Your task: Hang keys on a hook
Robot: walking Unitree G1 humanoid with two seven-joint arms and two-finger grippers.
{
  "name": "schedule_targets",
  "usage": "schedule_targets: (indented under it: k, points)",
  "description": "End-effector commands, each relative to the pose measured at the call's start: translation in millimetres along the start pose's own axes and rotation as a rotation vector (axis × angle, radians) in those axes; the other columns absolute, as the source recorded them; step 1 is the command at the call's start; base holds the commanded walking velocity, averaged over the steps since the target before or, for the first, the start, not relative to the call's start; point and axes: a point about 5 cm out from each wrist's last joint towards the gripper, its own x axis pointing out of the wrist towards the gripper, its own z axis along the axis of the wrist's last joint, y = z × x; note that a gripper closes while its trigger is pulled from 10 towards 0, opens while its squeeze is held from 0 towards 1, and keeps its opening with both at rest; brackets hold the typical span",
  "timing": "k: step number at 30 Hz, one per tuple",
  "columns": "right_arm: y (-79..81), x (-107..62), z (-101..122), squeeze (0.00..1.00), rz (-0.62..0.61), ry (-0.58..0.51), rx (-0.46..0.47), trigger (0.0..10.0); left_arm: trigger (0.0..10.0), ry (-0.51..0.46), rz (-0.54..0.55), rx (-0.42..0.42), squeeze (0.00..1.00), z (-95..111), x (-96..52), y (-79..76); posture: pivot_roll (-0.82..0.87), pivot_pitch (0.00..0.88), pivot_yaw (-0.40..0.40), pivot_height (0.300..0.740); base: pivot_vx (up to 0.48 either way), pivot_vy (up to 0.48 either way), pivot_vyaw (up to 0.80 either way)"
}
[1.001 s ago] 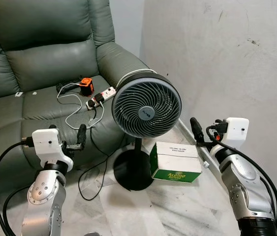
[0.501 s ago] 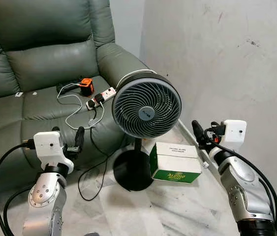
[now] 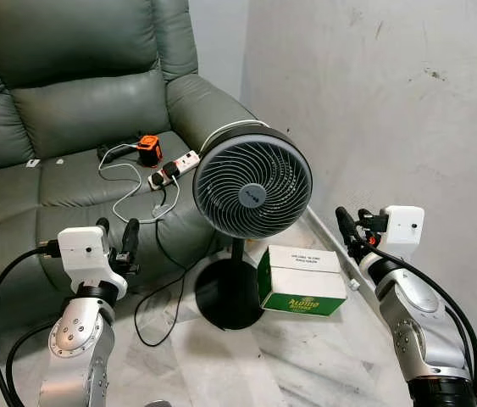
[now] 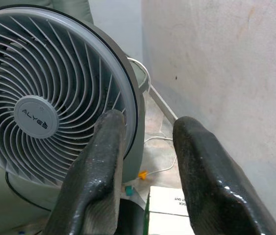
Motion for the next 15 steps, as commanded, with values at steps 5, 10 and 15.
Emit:
schedule_targets:
  k: [5, 10, 15]
  points:
    - [-1.7, 3.6, 2.0, 0.00, -0.015, 0.002, -0.015, 0.0, 0.0, -0.003, -0.003, 0.003, 0.00, 1.7, 2.7, -0.7, 0.10, 0.073, -0.072, 0.740, 0.000, 0.000, 0.00]
    - [0.1, 6.3, 3.9, 1.00, 0.002, -0.001, -0.013, 10.0, 10.0, 0.005, -0.002, -0.028, 1.00, 2.7, 7.4, -0.9, 0.10, 0.071, -0.071, 0.740, 0.000, 0.000, 0.00]
    - [0.2, 5.0, 0.3, 1.00, -0.009, 0.009, -0.013, 10.0, 10.0, 0.017, -0.004, -0.036, 1.00, -1.6, 3.4, -1.5, 0.10, 0.071, -0.071, 0.740, 0.000, 0.000, 0.00]
